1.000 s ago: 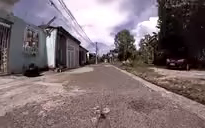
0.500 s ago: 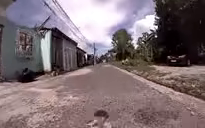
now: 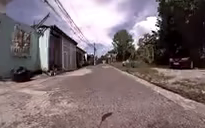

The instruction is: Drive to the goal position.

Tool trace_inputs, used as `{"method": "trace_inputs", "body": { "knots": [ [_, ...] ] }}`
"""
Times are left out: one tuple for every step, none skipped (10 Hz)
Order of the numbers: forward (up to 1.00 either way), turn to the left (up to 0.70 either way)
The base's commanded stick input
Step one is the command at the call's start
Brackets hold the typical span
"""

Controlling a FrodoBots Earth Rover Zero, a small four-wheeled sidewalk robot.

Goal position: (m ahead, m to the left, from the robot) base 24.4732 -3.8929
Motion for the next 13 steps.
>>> {"method": "trace_inputs", "body": {
  "knots": [
    [0.7,0.0],
    [0.7,0.0],
    [0.7,0.0],
    [0.7,0.0],
    [0.7,0.0],
    [0.7,0.0],
    [0.7,0.0],
    [0.7,0.0],
    [0.7,0.0],
    [0.7,0.0],
    [0.7,0.0],
    [0.7,0.0],
    [0.7,0.0]
  ]
}}
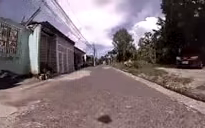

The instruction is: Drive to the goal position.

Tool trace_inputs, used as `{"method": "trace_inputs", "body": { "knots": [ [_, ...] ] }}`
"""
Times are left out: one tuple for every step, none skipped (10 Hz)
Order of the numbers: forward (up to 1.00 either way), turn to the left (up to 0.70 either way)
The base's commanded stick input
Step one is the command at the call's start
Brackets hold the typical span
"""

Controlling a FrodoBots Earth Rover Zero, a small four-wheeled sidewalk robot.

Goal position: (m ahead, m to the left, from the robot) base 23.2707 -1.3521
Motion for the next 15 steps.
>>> {"method": "trace_inputs", "body": {
  "knots": [
    [0.7,0.0],
    [0.7,0.0],
    [0.7,0.0],
    [0.7,0.0],
    [0.7,0.0],
    [0.7,0.0],
    [0.7,0.0],
    [0.7,0.0],
    [0.7,0.0],
    [0.7,0.0],
    [0.7,0.0],
    [0.7,0.0],
    [0.7,0.0],
    [0.7,0.0],
    [0.7,0.0]
  ]
}}
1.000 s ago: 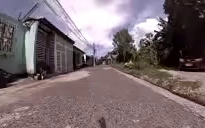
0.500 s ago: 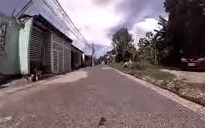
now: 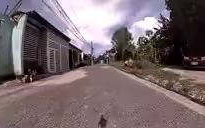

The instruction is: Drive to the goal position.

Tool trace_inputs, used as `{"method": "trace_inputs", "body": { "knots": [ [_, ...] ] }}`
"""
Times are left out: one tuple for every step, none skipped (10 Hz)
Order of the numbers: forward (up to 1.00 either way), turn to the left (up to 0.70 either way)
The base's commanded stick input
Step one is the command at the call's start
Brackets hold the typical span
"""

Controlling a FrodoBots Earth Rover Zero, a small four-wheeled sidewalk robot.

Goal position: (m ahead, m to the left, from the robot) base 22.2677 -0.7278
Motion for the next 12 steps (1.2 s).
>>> {"method": "trace_inputs", "body": {
  "knots": [
    [0.7,0.0],
    [0.7,0.0],
    [0.7,0.0],
    [0.7,0.0],
    [0.7,0.0],
    [0.7,0.0],
    [0.7,0.0],
    [0.7,0.0],
    [0.7,0.0],
    [0.7,0.0],
    [0.7,0.0],
    [0.7,0.0]
  ]
}}
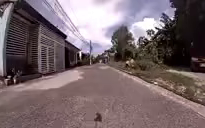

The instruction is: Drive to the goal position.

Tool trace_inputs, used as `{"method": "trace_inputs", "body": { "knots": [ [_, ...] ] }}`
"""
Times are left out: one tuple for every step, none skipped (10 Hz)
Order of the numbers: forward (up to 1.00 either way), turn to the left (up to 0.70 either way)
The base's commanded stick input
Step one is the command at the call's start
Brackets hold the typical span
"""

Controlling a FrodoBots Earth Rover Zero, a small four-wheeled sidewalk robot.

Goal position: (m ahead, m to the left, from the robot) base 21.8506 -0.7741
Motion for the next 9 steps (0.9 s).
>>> {"method": "trace_inputs", "body": {
  "knots": [
    [0.7,0.0],
    [0.7,0.0],
    [0.7,0.0],
    [0.7,0.0],
    [0.7,0.0],
    [0.7,0.0],
    [0.7,0.0],
    [0.7,0.0],
    [0.7,0.0]
  ]
}}
